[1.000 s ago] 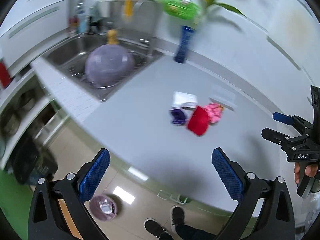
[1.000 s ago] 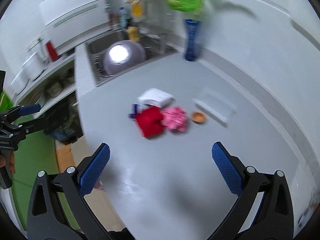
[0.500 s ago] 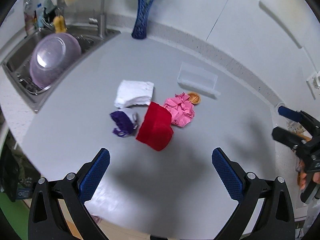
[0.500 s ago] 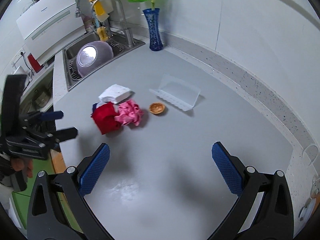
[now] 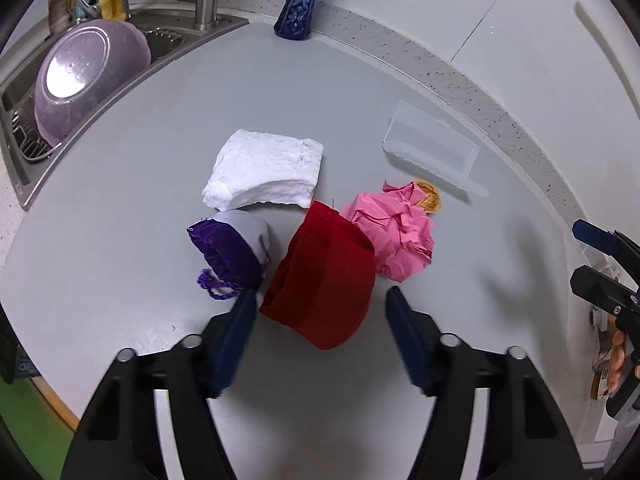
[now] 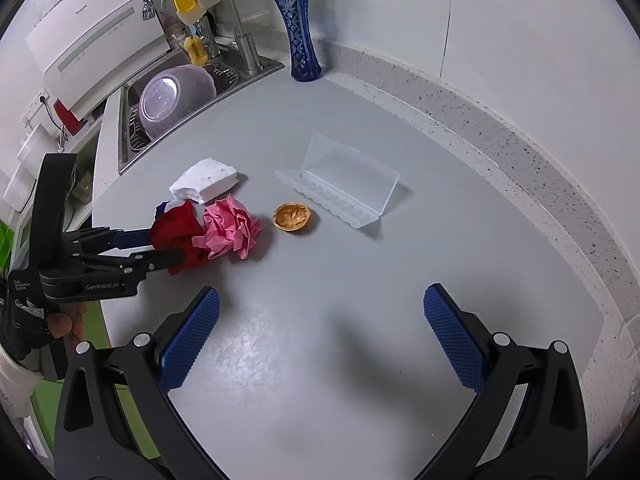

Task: Collect trash
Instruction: 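Grasp the red cloth with the left gripper, then grasp the crumpled pink paper with the right gripper while the left gripper holds the red cloth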

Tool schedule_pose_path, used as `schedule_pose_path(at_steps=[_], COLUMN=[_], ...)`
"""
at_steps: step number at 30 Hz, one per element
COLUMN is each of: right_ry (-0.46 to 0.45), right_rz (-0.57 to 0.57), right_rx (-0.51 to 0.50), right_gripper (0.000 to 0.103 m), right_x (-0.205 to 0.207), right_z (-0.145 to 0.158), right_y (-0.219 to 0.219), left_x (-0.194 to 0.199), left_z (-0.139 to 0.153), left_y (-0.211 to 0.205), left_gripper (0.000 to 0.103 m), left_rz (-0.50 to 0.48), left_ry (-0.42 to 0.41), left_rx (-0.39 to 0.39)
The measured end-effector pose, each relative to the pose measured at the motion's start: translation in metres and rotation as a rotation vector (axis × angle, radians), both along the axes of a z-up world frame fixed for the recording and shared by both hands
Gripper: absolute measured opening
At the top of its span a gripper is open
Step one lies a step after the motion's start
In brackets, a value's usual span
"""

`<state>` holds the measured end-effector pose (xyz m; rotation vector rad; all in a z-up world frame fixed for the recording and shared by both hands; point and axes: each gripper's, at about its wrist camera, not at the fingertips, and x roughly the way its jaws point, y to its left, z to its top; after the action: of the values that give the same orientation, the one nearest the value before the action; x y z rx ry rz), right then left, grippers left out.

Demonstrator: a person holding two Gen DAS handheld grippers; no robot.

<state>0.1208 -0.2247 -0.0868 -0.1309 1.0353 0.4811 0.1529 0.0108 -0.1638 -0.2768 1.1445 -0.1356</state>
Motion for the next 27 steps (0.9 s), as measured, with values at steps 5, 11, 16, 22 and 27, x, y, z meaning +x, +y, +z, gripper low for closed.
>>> schedule_pose_path(at_steps=[5, 11, 16, 22, 27], right_ry=[0.009, 0.001, -0.005, 0.001, 0.019], right_rz=[0.014, 0.044, 0.081, 0.151, 0.218], right_rx=[0.007, 0.011, 0.005, -0.022, -0.058], right_gripper=[0.100, 0.100, 0.100, 0.100, 0.100], right_x=[0.001, 0.001, 0.002, 0.010, 0.020], right_z=[-0.002, 0.001, 0.001, -0.011, -0.031], right_y=[0.006, 0.021, 0.040, 0.076, 0.112], left_x=[0.001, -0.006, -0.016, -0.029, -0.036], left_z=[0.003, 0.022, 0.043, 0.064, 0.070], left_y=[-0.001, -0.002, 0.001, 0.015, 0.033], left_gripper=[0.036, 0.028, 0.027, 0.027, 0.027], left_rz=[-0.004, -0.019, -0.021, 0.002, 0.035], left_ry=[-0.010, -0.043, -0.076, -0.110, -0.123], left_rx=[-0.005, -0.020, -0.022, -0.009, -0.002])
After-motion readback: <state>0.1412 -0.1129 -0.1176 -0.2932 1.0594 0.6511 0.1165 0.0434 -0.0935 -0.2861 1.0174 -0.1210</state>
